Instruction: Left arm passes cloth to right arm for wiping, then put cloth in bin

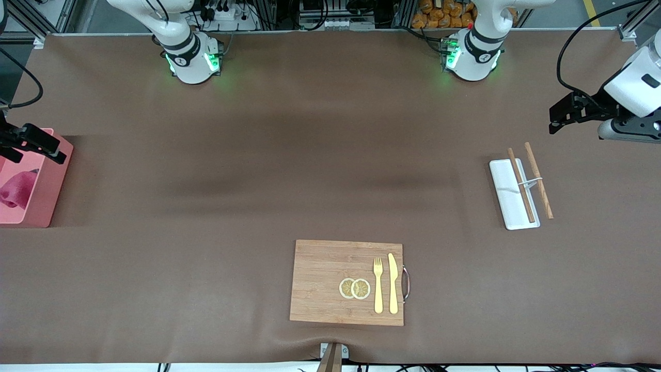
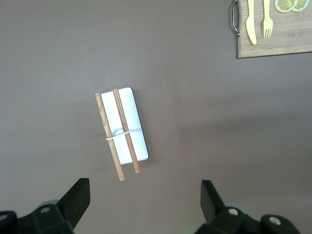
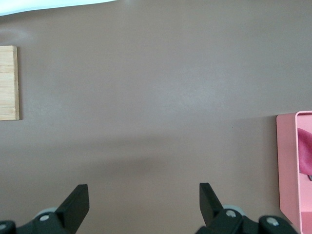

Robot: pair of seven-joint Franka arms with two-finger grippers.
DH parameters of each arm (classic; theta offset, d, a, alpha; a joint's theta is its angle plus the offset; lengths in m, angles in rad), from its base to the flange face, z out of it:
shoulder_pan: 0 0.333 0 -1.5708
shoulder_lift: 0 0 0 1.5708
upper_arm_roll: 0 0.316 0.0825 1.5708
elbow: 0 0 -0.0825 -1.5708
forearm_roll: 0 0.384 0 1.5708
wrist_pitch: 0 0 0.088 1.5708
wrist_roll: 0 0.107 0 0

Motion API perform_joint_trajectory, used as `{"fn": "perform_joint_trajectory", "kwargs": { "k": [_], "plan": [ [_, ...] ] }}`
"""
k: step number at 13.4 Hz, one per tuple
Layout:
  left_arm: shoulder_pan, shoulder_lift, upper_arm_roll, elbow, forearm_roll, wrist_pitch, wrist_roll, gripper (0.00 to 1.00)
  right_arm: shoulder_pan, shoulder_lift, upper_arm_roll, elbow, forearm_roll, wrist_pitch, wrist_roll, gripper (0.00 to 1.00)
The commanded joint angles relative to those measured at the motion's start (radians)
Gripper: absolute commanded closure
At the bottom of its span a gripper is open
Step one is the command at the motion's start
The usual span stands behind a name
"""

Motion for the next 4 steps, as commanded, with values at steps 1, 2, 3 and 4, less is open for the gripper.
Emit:
{"fn": "perform_joint_trajectory", "kwargs": {
  "k": [1,2,3,4],
  "plan": [
    [0.007,-0.004,-0.006,-0.002,0.002,0.008,0.006,0.0,0.025,0.012,-0.025,0.036,-0.002,-0.007,-0.011,0.0],
    [0.007,-0.004,-0.006,-0.002,0.002,0.008,0.006,0.0,0.025,0.009,-0.022,0.05,-0.002,-0.007,-0.035,0.0],
    [0.007,-0.004,-0.006,-0.002,0.002,0.008,0.006,0.0,0.028,0.009,-0.021,0.063,-0.002,-0.015,-0.037,0.0],
    [0.007,-0.004,-0.006,-0.002,0.002,0.008,0.006,0.0,0.027,0.006,-0.021,0.059,-0.002,-0.017,-0.037,0.0]
  ]
}}
